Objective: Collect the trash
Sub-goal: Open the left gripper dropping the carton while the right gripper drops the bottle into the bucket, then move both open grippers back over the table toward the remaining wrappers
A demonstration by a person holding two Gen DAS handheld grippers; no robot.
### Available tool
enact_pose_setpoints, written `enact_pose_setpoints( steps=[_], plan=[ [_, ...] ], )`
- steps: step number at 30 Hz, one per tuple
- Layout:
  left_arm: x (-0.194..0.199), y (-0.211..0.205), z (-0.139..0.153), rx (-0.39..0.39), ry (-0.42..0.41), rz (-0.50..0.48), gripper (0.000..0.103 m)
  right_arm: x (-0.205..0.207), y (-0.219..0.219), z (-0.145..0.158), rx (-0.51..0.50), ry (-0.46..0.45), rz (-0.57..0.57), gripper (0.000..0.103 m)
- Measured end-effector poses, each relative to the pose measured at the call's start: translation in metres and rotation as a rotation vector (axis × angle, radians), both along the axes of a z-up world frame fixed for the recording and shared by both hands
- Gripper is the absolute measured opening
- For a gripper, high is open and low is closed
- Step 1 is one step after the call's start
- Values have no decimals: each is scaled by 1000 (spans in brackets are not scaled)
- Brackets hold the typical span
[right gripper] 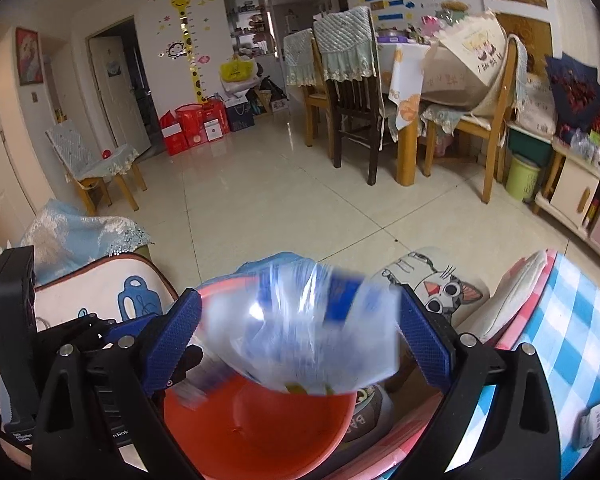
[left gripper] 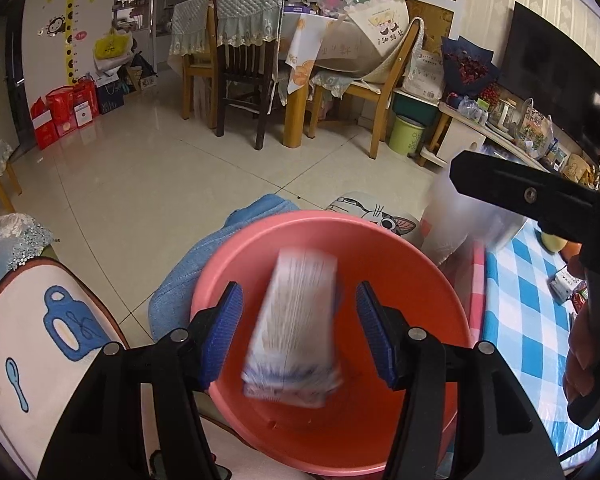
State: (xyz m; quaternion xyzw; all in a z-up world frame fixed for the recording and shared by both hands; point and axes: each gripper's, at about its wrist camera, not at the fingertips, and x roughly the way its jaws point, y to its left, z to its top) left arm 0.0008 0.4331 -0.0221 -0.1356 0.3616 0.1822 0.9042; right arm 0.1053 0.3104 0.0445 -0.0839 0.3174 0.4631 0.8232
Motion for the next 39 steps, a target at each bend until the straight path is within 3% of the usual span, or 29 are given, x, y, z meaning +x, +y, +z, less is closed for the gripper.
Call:
enact_pose_setpoints(
  steps=[17,20,25,28,39],
  plan=[
    [-6,-13,20,47,-13,5,60,-9,-25,15,33,-17,-23,96],
    [-10,-18,30,66,-25,11,69,-13,-33,21,43,-21,-30,96],
    [-16,-27,47,108,-35,7,72,-21,-50,34,58,-28,-39,97],
    [-20,-33,58,120,-53,5,82,-27,-61,43,66,-42,-46,97],
    [-27,-69,94,159,-91,-39,84,-48,-129,71,96,-96,-130,98]
  ],
)
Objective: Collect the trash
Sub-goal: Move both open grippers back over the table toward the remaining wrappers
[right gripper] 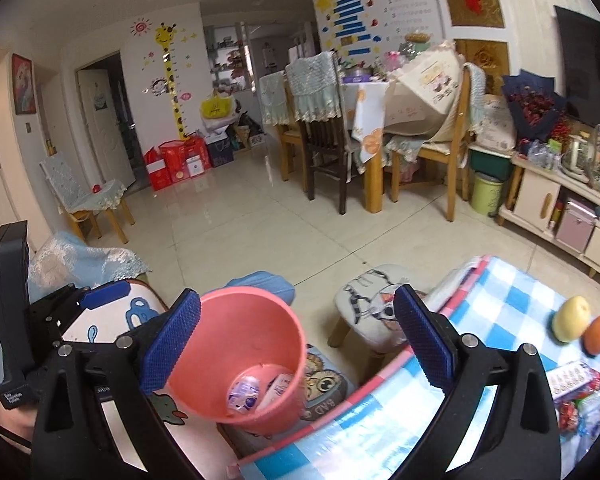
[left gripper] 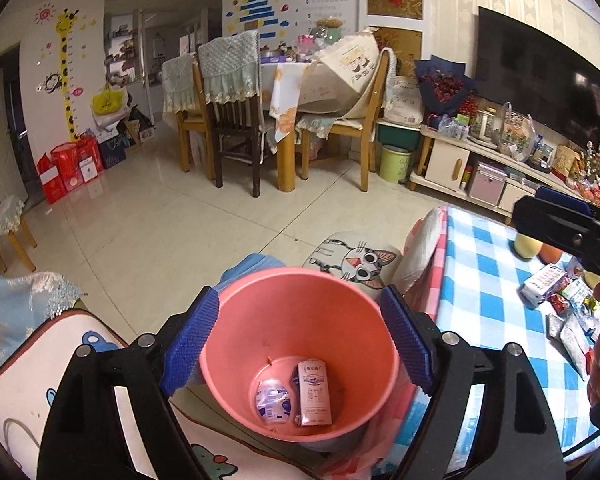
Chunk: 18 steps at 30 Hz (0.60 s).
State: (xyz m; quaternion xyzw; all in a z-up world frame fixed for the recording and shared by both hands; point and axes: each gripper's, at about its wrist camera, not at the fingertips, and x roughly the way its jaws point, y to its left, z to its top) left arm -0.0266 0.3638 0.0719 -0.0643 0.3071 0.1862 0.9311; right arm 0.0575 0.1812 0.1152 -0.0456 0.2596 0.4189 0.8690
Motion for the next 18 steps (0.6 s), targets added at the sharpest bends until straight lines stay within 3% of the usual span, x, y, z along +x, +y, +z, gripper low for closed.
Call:
enact_pose_setpoints(
  steps=[18],
  plan=[
    [18,-119,34,54,-42,-180,89,-23,-188,3,8,-66,-278,99]
  ],
)
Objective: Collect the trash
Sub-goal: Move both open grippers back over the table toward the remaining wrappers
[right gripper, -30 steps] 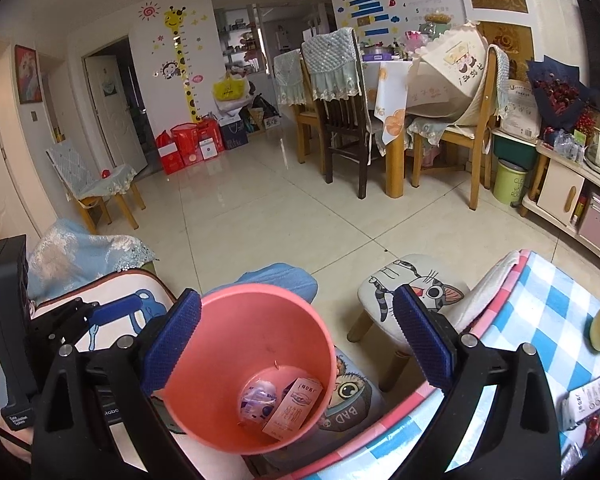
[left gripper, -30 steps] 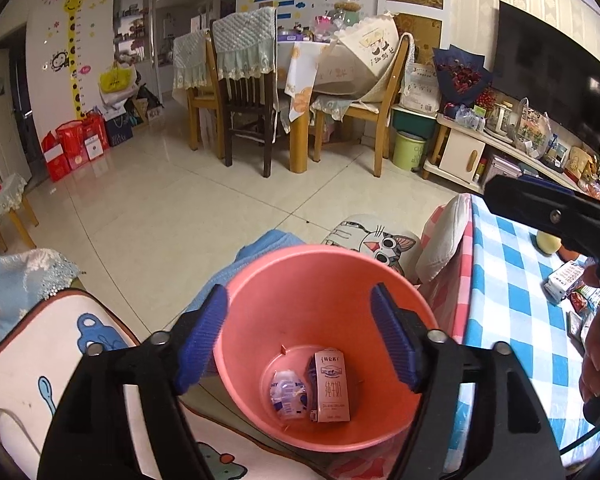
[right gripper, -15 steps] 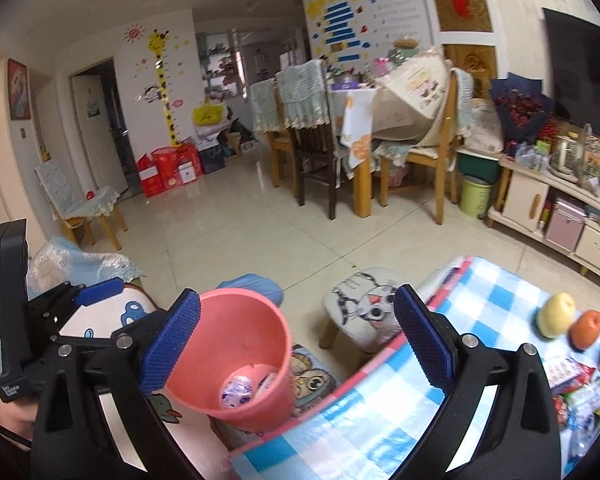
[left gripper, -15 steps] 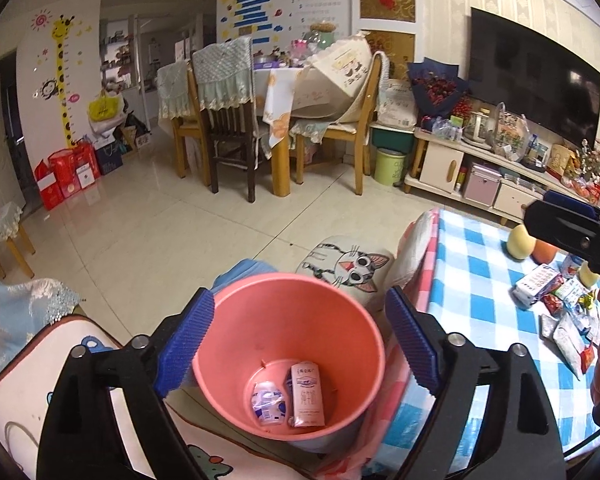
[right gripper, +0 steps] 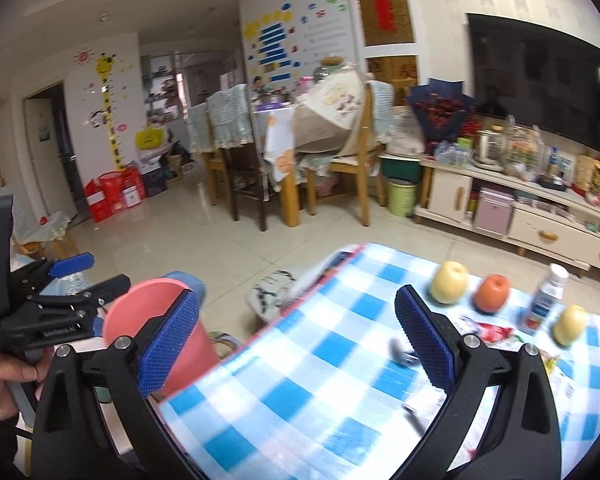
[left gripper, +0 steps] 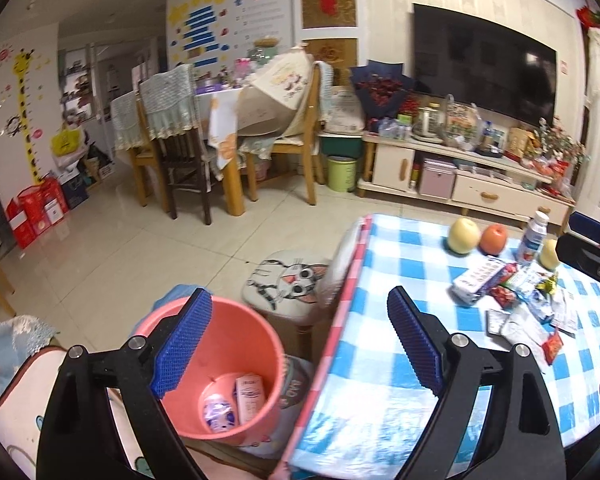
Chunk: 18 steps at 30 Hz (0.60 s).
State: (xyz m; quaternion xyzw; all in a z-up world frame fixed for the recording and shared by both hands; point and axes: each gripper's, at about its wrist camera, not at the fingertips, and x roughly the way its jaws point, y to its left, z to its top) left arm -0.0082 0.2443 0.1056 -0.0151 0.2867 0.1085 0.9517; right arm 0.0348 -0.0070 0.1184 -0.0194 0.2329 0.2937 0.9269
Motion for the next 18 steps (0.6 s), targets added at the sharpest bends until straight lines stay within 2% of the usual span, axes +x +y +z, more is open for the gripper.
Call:
enact_pose_setpoints(
  steps=[5,12,18],
  plan=[
    [12,-37,-1,11,15,-60,89,-3,-53,-7,32,-7,-90,99],
    [21,-85,-1,41,19,-131,89,1,-142,-14,139,7,-263,99],
    [31,-120,-8,24,18,-167,89,-7,-210,-27,138,10,-374,99]
  ],
)
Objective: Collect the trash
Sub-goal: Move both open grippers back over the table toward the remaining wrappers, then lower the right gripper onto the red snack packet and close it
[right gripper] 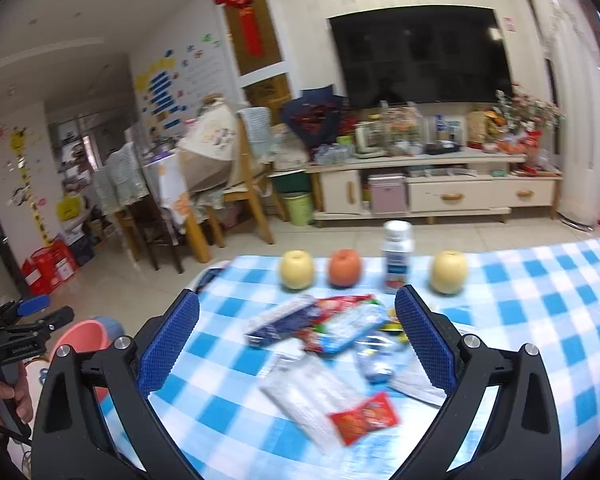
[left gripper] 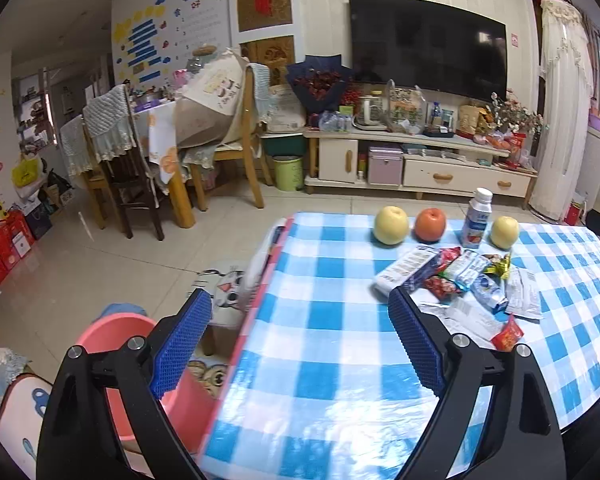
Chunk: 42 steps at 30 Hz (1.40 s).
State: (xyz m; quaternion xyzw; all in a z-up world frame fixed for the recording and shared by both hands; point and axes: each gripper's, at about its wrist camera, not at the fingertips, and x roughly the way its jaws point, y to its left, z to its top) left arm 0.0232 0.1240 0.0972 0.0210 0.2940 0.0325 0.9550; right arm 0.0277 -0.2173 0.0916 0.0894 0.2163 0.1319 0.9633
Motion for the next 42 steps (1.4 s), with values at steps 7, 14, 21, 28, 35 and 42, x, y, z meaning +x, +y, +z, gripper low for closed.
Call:
enact_pose_setpoints(
  steps=[7,14,21,28,35,42],
  plan=[
    [20,-52,-23,-1,35,-86,89,-14,-53,-27,-10,25,-72,99],
    [40,-100,-56,-12,69,-166,89,-20,-73,-55,-29,65,-87,99],
    [69,-143,-103,-22,124,-255,89,-6,-68,-89,-45,129,-71,99],
    [96,-173,-140,-13,170,-306,89,11,-52,-123,-88,196,-14,99],
    [117,-184,-166,-72,219,-328,89,25,-48,-145,-94,258,10,99],
    [130,-186,-188,-100,285,-306,89,31,-35,-154,-128,274,36,99]
  ],
)
